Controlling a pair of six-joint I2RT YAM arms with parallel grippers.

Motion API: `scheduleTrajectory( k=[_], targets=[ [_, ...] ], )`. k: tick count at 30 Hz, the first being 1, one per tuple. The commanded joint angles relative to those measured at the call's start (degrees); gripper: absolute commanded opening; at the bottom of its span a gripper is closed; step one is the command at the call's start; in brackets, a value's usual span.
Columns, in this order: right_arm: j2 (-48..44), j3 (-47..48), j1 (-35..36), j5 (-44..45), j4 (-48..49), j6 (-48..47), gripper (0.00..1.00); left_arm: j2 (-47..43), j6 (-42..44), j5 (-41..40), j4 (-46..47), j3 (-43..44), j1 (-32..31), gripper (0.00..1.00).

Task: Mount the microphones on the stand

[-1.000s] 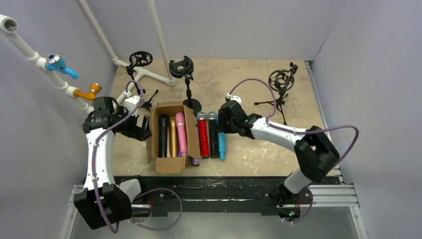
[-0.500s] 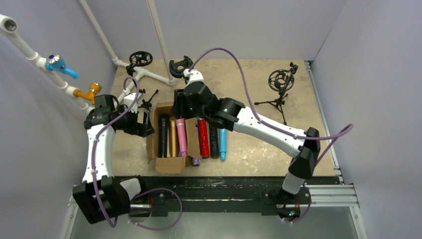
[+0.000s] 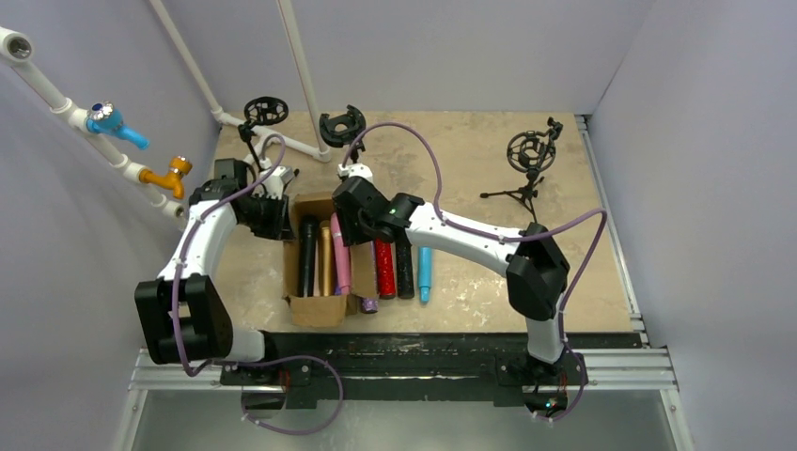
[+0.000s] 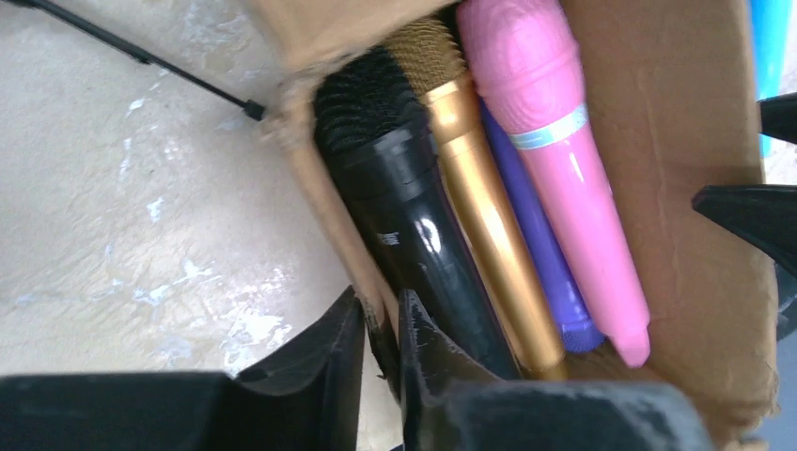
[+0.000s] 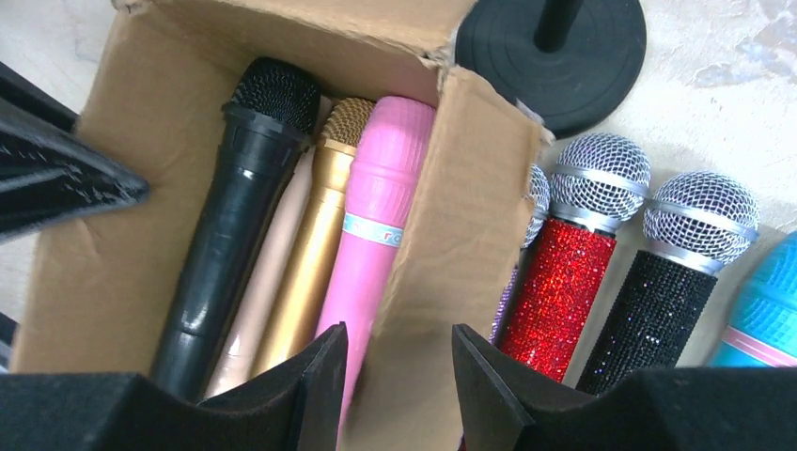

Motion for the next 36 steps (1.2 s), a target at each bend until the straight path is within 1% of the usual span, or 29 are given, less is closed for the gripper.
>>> scheduleTrajectory(
  k=[1, 2, 4, 8, 11, 15, 19, 22, 24, 26, 29, 32, 36],
  targets=[
    [-1.3, -1.7, -0.4, -1.9, 5.3, -1.3, 0.48, 0.5, -1.5, -4.2, 3.5, 1.5, -0.2, 0.02],
    [-1.3, -2.0, -0.4, -2.3, 5.9, -1.3, 0.48, 0.0, -1.6, -4.5, 3.6, 1.4, -0.2, 0.00],
    [-1.6, -2.6, -0.4, -3.1, 7.2, -1.2, 0.48, -2.0, -1.8, -4.3, 3.7, 1.2, -0.2, 0.00],
    [-3.7, -5.0, -0.4, -4.8, 11.2, -0.6, 0.48, -9.5, -3.4, -4.3, 5.6, 0.1, -0.2, 0.00],
    [-5.8, -5.9, -0.4, -5.3, 13.6, 0.1, 0.48, -15.8, -6.2, -4.9, 6.9, -0.3, -0.2, 0.00],
    [-7.4, -4.0, -0.3, -2.0, 13.4, 0.8, 0.48, -22.2, -9.7, -9.2, 9.4, -1.8, -0.2, 0.00],
    [-10.7, -3.1, 1.3, 2.8, 13.6, 2.1, 0.50, -26.9, -11.1, -13.0, 11.0, -4.4, -0.2, 0.00],
    [-12.9, -3.3, 3.7, 3.4, 16.4, 2.2, 0.51, -29.6, -12.0, -14.5, 11.7, -6.8, -0.2, 0.00],
    [-13.5, -3.5, 5.1, 2.0, 18.6, 2.1, 0.53, -30.7, -12.9, -15.6, 11.7, -7.6, -0.2, 0.00],
    [-12.7, -3.3, 6.2, -0.5, 20.1, 2.0, 0.56, -31.6, -13.5, -16.8, 12.0, -8.5, -0.2, 0.00],
    [-8.3, -0.9, 7.6, -3.6, 19.6, 1.7, 0.57, -32.6, -15.9, -18.2, 12.2, -9.3, -0.2, 0.00],
    [-3.9, 1.6, 8.5, -6.5, 19.9, 1.6, 0.57, -33.3, -17.0, -19.6, 11.4, -9.8, -0.2, 0.00],
    [2.2, 6.5, 8.8, -8.0, 18.5, 2.4, 0.56, -35.0, -18.5, -20.0, 11.7, -11.2, -0.2, 0.00]
  ],
)
